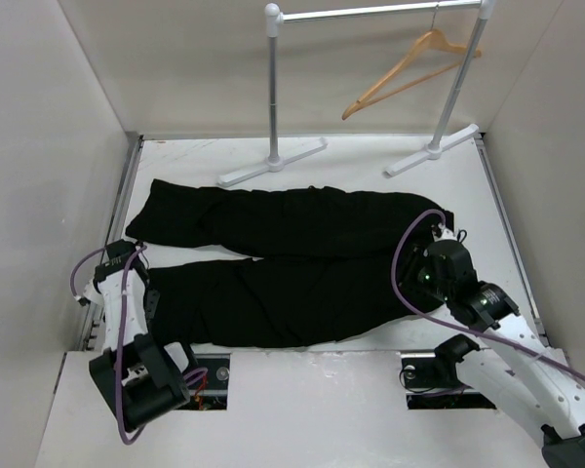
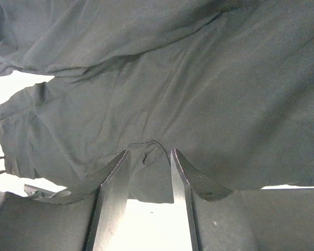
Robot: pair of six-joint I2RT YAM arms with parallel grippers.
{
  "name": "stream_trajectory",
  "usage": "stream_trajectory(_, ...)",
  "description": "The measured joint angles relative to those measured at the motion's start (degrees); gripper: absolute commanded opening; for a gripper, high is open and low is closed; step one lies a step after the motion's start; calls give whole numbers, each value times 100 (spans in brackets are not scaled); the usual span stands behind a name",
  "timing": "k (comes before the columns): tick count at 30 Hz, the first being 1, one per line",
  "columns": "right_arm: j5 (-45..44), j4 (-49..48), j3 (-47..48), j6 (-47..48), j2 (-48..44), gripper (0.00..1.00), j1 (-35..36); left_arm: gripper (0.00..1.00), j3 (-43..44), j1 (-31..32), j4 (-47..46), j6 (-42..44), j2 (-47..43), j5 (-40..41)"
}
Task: Place the trousers on the hanger
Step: Flatten out the trousers at the center of the board.
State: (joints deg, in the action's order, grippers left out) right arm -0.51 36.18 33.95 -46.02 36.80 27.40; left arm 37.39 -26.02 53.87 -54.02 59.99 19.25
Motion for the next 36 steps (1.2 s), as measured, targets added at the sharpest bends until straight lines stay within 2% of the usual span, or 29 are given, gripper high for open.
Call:
stream_trajectory(6, 177, 96, 4, 107, 7, 45, -42, 40, -2, -175, -35, 31, 426, 92)
stream_trajectory(9, 243, 125, 11, 136, 39, 46, -44, 32, -2, -155, -4, -24, 424, 52)
stream_trajectory(11, 271, 164, 42, 168, 101, 46, -70, 19, -17, -28, 37, -138, 420, 52)
stream_trajectory(12, 293, 197, 79, 190, 140, 46, -90, 18, -37, 105, 74, -249, 411, 48)
stream_trajectory(14, 330, 247, 186, 240, 197, 47, -170, 20, -114, 448, 144, -470, 409, 48)
stream_trajectory(18, 382, 332, 452, 345, 223, 48, -345, 36, -216, 968, 328, -931, 409, -39)
stream_trajectory(21, 398, 345, 575, 385, 216, 49, -389, 46, -236, 1060, 378, -1158, 339, -101)
stream_trajectory(23, 409, 354, 584, 393, 210, 50, -442, 47, -306, 1054, 374, -1248, 210, -127)
stream_trajectory(26, 424, 367, 584, 404, 227, 49, -614, 40, -433, 1054, 262, -1305, 94, -146)
stream_trajectory(28, 442, 356, 590, 404, 321, 47, -745, 39, -398, 1058, 153, -1311, 48, -170)
stream_trajectory(30, 446, 337, 656, 411, 505, 41, -811, 38, -52, 1130, 184, -1314, 57, -168)
stream_trajectory(34, 442, 164, 907, 463, 1051, 11, -828, 46, 1554, 1434, 138, -1213, 393, 76)
stream_trajectory(36, 448, 46, 1016, 476, 1342, 9, -914, 46, 2262, 1641, -96, -1130, 651, 260)
